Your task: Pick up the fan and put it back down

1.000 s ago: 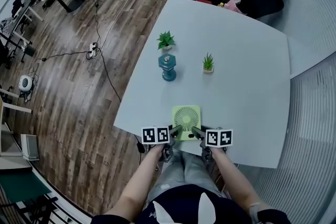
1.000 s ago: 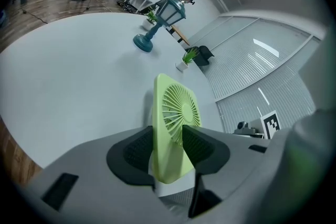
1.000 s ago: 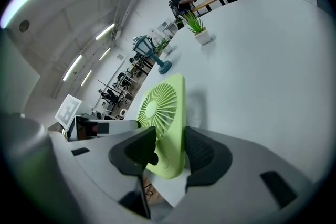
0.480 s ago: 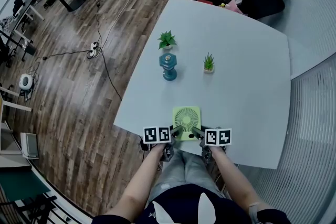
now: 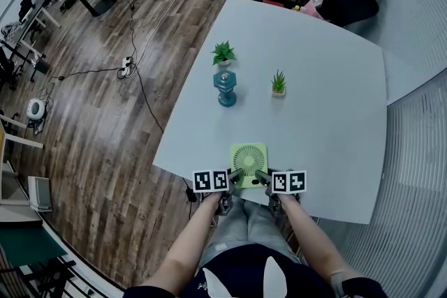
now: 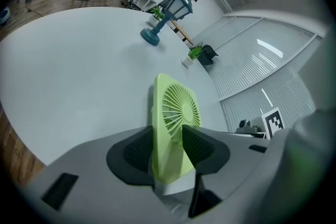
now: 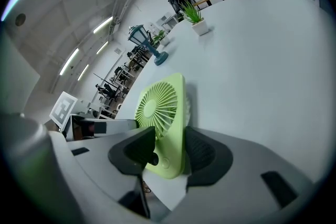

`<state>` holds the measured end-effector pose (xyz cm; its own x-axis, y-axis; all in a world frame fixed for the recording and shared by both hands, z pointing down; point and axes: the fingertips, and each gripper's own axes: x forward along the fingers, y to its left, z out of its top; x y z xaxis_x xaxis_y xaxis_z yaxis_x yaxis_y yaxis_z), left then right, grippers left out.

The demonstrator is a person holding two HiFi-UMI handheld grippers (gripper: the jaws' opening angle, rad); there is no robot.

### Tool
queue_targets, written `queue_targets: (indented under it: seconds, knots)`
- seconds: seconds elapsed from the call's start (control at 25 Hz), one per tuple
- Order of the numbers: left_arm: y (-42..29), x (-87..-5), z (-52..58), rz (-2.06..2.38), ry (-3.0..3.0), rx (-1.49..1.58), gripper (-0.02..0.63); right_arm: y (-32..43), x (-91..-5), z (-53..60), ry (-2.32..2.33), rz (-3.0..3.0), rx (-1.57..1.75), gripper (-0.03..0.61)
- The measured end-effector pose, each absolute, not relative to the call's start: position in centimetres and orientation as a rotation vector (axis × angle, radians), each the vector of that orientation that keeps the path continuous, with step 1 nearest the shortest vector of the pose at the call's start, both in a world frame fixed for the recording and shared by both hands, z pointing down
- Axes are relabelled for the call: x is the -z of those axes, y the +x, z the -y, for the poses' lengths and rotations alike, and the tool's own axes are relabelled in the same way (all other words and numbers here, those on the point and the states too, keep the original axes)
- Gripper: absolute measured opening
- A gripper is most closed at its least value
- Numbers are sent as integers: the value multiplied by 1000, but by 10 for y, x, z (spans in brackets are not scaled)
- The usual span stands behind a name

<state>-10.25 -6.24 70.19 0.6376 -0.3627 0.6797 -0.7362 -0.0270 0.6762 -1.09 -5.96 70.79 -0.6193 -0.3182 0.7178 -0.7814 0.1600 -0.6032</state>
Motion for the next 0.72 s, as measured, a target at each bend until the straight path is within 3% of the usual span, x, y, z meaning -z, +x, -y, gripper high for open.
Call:
queue_targets:
  seconds: [0.44,0.72]
  knots:
    - [-102,-702,63,962,1686,-325,184,-11,-709,62,1060,2067,-1443,193]
    - [-105,-700,62,994,1724,-333,233,-8,-708,62,1069,2098,-1456,262]
